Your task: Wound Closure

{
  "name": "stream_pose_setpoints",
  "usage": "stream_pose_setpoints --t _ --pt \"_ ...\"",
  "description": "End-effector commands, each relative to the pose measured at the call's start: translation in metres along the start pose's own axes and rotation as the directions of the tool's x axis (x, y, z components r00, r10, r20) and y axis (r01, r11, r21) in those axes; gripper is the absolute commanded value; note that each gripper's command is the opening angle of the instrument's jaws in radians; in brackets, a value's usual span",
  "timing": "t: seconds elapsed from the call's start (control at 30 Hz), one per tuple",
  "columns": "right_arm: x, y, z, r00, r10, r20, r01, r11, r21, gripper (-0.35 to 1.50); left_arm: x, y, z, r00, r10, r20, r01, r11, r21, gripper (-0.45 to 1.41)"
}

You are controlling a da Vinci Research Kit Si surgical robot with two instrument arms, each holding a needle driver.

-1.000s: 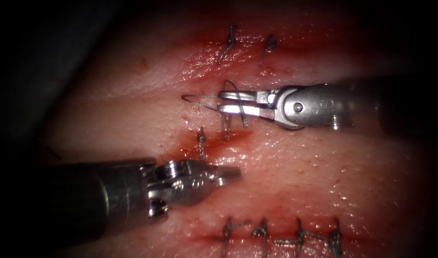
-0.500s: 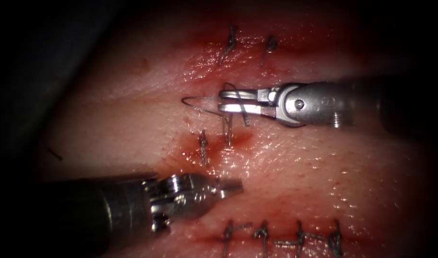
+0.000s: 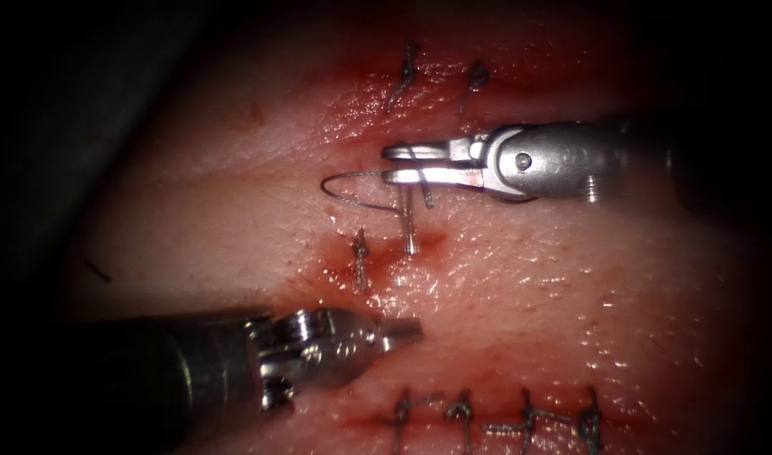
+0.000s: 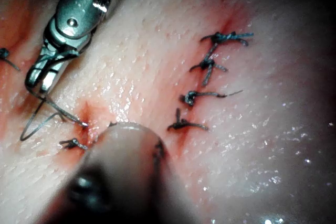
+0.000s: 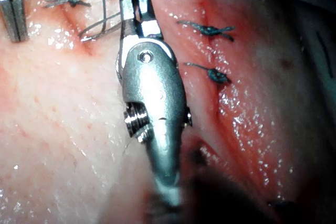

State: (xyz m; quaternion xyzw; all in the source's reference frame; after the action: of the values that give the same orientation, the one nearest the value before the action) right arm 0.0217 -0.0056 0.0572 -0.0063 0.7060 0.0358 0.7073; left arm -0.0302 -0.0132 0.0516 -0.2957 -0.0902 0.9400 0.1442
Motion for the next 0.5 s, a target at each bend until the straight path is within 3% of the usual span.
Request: stream_pose_setpoints --t 0.03,0.3,0.5 --pt "-0.0005 0.0 0.0009 1.0 0.002 -0.006 -0.002 1.0 0.004 -0.35 0.0002 0.0 0.0011 1.0 -0.001 0.0 0.001 1.0 0.0 0.14" --pt "-0.0011 -0.0011 0.0015 0.998 0.059 -0.009 -0.059 0.998 0.03 -0.35 0.0 0.0 0.0011 1.0 -0.005 -0.003 0.005 1.0 -0.002 0.14" --pt "-0.0013 -0.0004 0.0015 0.99 0.138 0.015 -0.138 0.99 0.027 -0.35 -0.0002 -0.0002 0.0013 1.0 -0.004 0.0 0.004 1.0 -0.003 0.14"
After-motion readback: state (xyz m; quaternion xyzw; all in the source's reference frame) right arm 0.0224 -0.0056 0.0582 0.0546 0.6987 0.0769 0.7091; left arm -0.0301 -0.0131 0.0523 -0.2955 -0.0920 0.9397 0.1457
